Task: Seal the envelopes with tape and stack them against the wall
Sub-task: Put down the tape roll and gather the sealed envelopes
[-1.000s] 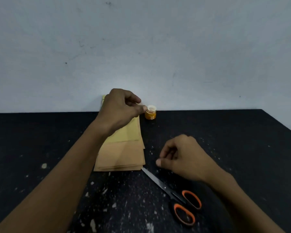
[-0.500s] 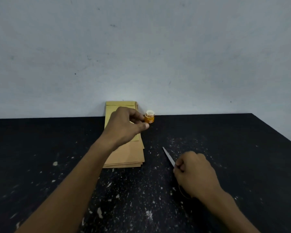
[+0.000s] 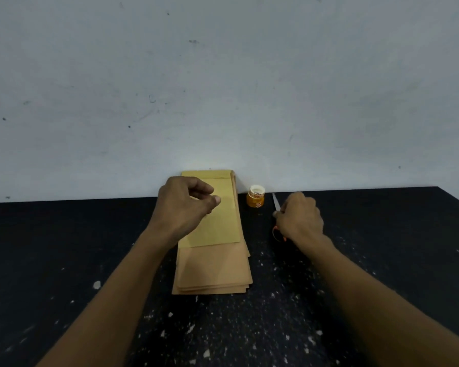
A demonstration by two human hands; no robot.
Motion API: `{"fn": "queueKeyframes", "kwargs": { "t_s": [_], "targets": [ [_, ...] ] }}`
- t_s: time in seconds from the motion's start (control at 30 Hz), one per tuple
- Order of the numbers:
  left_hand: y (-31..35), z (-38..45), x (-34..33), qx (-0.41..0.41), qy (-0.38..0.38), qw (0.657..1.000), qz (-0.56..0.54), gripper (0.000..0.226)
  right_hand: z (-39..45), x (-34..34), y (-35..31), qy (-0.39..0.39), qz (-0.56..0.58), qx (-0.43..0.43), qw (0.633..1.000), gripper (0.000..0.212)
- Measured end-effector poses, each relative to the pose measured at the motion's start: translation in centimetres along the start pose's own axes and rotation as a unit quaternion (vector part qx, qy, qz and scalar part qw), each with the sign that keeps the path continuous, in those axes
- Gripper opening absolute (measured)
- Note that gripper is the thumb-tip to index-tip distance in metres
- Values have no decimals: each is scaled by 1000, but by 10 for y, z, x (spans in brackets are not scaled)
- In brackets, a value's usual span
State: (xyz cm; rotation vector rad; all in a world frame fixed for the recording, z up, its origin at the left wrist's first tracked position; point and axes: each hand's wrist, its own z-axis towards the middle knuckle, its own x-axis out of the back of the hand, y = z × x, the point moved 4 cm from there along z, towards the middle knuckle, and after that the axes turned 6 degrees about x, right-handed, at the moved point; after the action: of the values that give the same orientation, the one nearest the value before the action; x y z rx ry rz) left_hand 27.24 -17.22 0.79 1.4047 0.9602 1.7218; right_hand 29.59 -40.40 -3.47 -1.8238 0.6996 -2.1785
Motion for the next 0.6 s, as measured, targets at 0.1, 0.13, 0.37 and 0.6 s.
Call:
{"fn": "queueKeyframes", "kwargs": {
  "t_s": [0.1, 0.13, 0.37, 0.6],
  "targets": [
    [-14, 5, 8, 23, 75, 996, -30, 15, -10, 3, -7, 57, 11, 53, 997, 17],
    [-21, 6, 10, 37, 109, 992, -48, 16, -19, 3, -13, 80, 47, 91, 992, 16],
    [-69, 8, -10, 178, 40, 965, -186, 55, -63, -46, -47, -36, 443, 31, 895, 61],
    [-69, 6, -16, 221, -27, 921, -318, 51, -46, -72, -54, -105, 513, -47, 850, 107]
  ]
}}
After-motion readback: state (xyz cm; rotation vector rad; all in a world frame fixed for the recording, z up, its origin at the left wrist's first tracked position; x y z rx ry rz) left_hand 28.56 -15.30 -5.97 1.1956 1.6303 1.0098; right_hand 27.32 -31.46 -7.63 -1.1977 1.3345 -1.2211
